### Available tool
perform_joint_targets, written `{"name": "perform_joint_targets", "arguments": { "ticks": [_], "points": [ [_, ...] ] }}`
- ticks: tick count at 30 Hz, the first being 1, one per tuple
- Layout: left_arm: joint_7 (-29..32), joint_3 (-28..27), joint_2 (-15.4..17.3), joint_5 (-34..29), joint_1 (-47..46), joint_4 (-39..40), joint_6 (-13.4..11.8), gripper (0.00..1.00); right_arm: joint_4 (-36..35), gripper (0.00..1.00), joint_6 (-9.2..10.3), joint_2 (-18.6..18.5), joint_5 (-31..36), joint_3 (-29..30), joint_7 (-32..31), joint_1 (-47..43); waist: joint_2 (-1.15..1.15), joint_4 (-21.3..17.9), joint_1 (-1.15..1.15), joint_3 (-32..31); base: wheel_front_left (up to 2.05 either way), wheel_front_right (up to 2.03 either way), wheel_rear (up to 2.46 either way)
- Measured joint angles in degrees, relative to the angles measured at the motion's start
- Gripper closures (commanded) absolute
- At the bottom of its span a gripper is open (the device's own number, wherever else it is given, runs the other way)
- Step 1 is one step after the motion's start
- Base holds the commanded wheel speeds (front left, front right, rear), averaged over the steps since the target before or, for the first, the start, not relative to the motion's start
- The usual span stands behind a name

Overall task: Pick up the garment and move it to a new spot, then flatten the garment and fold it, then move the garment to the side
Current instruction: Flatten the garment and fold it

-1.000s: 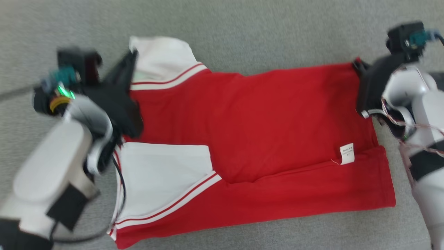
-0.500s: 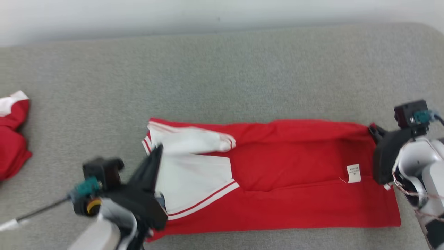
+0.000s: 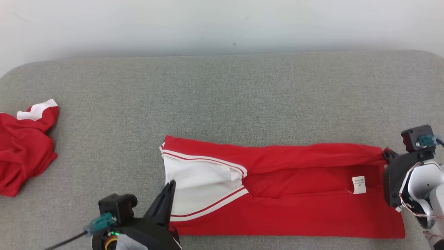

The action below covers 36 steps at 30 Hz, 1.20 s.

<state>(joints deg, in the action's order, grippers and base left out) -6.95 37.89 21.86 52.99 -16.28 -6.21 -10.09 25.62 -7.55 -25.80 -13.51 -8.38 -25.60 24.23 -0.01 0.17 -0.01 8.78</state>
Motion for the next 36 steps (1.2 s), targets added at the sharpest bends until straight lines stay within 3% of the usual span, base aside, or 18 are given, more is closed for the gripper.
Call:
{"name": "perform_joint_targets", "arguments": {
  "ticks": [13,14,15,17,18,19,20,27,31,36],
  "points": [
    [0.0,1.7,-1.4,0.6,4.4,-1.3,-1.6,1.0,0.8,1.0,0.0,0.0,2.1,2.0,-1.0,-3.1,0.0,0.5,0.01,-0.5,0.0,0.0,0.0],
    [-0.1,1.9,-1.5,0.6,4.7,-1.4,-1.6,1.0,0.8,0.94,0.0,0.2,2.2,2.4,-1.1,-3.3,0.0,0.5,0.01,-0.6,0.0,0.0,0.0],
    [-0.1,2.0,-1.6,0.7,4.9,-1.4,-1.7,1.0,0.8,0.0,0.0,0.5,2.2,2.8,-1.2,-3.5,0.0,0.6,0.01,-0.7,0.0,0.0,0.0],
    [-0.3,2.1,-1.7,0.9,5.5,-1.5,-1.8,1.0,0.9,0.0,0.0,1.2,2.2,4.2,-1.2,-4.0,0.0,0.8,0.01,-0.8,0.0,0.0,0.0],
    [-0.6,2.1,-1.8,0.9,5.7,-1.7,-2.0,0.76,0.9,0.0,0.0,1.7,2.0,5.0,-1.0,-4.2,0.0,0.9,0.01,-0.9,0.0,0.0,0.0],
    [-1.1,2.1,-1.8,0.8,5.7,-1.9,-2.0,0.18,0.7,0.0,0.0,2.1,2.0,5.5,-0.8,-4.4,0.0,1.0,0.01,-0.9,0.0,0.0,0.0],
    [-1.6,2.0,-1.8,0.5,5.7,-2.1,-2.1,0.0,0.3,0.0,0.0,2.4,1.9,5.7,-0.5,-4.6,0.0,1.2,0.01,-1.0,0.0,0.0,0.0],
    [-4.2,1.7,-1.6,-0.6,5.8,-3.7,-2.5,0.0,-3.7,0.0,0.0,5.2,-1.5,9.8,-1.0,-7.5,0.0,1.8,0.01,-2.2,0.0,0.0,0.0],
    [-7.3,-0.6,-1.5,-3.2,6.8,-3.2,-1.4,0.0,-7.0,0.0,0.0,8.5,-5.3,14.2,-3.4,-9.8,0.0,1.8,0.01,-3.3,0.0,0.0,0.0],
    [-8.1,-10.5,-4.2,-11.1,9.7,1.1,0.5,0.0,-11.6,0.0,0.0,12.4,-8.5,19.1,-7.2,-12.7,0.0,1.8,0.01,-4.4,0.0,0.0,0.0]
  ]
}}
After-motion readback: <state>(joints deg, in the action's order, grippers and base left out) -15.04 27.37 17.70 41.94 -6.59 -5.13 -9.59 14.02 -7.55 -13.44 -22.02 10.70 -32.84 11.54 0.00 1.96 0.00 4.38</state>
